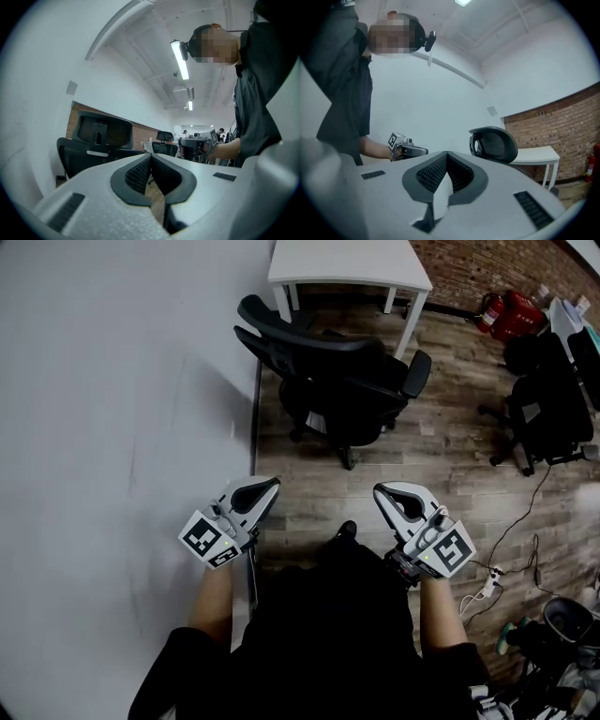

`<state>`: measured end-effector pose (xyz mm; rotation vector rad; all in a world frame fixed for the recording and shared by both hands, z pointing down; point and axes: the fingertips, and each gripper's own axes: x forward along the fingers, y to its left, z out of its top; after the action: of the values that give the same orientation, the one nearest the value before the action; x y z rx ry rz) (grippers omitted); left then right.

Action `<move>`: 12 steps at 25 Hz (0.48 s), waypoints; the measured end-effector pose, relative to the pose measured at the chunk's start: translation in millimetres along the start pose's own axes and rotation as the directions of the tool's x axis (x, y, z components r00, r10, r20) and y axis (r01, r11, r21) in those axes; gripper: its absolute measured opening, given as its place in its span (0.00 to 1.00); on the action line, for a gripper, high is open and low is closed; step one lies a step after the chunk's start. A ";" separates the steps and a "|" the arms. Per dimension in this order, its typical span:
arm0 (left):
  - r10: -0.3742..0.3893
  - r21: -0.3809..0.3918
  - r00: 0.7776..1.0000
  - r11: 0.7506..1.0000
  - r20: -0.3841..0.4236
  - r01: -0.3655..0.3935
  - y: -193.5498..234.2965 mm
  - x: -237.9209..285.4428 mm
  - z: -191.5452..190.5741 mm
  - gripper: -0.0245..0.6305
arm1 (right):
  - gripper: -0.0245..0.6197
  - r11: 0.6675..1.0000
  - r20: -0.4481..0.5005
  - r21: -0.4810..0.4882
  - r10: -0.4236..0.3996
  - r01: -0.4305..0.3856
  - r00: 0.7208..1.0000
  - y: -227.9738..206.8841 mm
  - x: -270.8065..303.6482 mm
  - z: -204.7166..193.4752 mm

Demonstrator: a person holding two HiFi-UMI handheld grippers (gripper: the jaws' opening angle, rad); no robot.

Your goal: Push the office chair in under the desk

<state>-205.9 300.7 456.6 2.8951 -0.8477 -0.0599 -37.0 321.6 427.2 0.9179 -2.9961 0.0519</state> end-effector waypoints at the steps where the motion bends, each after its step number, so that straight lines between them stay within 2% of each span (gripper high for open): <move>1: 0.012 0.008 1.000 1.000 -0.003 -0.012 10.0 5.2 4.9 0.06 | 0.04 1.000 0.004 -0.009 0.001 -0.001 1.000 -11.7 1.9 5.3; 7: 0.042 0.072 0.999 0.997 -0.023 -0.041 71.0 36.4 33.7 0.06 | 0.05 0.999 0.085 -0.044 -0.018 0.022 0.996 -75.5 23.5 38.6; 12: -0.013 0.162 0.999 0.987 -0.042 0.019 123.1 53.9 76.4 0.06 | 0.05 0.997 0.061 -0.050 -0.050 0.054 0.997 -117.2 49.1 38.9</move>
<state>-231.9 160.6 396.7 3.0424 -0.8603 0.0692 -12.0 195.7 392.6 1.0095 -3.0101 -0.0533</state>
